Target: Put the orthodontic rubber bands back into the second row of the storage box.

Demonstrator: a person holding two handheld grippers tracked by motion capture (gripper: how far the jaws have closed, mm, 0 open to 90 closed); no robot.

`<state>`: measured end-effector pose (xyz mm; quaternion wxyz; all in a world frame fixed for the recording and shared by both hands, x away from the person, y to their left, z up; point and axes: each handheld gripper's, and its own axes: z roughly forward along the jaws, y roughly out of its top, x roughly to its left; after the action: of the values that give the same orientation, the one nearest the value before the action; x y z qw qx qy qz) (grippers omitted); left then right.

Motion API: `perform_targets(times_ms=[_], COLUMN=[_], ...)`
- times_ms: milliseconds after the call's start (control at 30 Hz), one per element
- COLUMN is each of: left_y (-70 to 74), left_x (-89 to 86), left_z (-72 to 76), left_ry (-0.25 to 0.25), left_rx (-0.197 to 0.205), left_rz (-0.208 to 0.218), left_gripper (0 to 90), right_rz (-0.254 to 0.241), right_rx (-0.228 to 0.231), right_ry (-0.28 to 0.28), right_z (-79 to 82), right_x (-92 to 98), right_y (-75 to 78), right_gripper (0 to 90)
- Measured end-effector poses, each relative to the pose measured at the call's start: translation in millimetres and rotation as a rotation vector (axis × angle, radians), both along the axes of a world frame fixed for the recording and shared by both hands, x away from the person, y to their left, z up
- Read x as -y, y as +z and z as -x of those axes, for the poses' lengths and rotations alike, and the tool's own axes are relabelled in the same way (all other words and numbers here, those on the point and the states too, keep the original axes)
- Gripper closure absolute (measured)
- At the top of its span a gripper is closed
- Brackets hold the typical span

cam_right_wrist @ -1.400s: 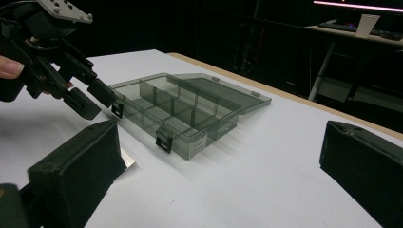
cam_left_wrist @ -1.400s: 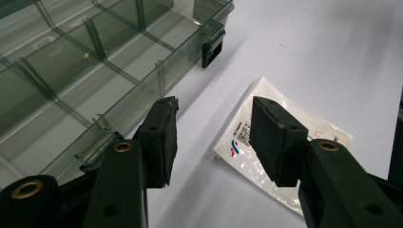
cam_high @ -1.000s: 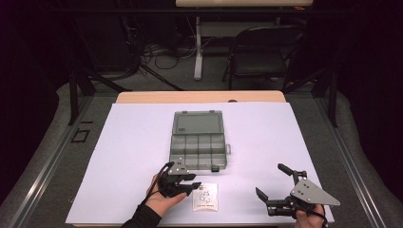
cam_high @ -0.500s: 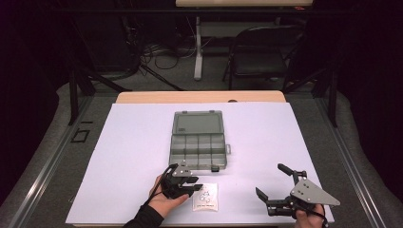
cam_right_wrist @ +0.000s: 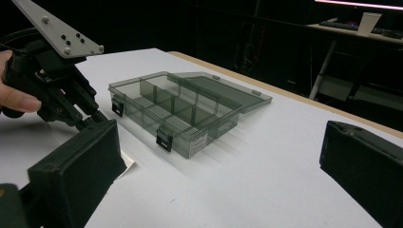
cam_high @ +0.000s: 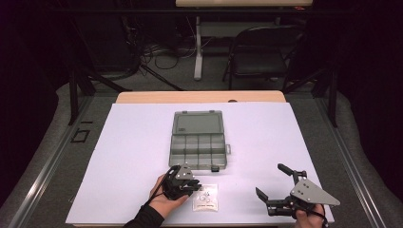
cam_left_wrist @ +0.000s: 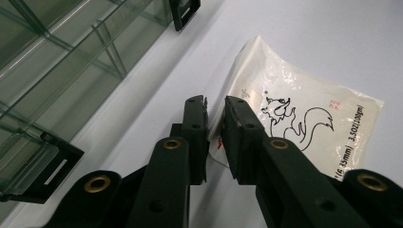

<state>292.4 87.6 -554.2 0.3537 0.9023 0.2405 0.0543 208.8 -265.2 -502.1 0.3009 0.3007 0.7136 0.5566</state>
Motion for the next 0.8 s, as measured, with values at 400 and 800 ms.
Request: perform_targets(times_ms=[400, 800], left_y=[0.0, 2.2], left_x=[-0.1, -2.4], left_z=[-0.1, 0.2], left_ry=[-0.015, -0.029], left_rx=[0.006, 0.017], left_rz=[-0.011, -0.007], left_gripper=[84.4, 87.8], right_rz=[0.002, 0.001], right_rx=[-0.006, -0.007], right_ry=[0.002, 0.001], right_z=[-0.1, -0.2], right_x=[0.3, 0.6], right_y=[0.0, 0.0], right_gripper=[0.0, 0.0])
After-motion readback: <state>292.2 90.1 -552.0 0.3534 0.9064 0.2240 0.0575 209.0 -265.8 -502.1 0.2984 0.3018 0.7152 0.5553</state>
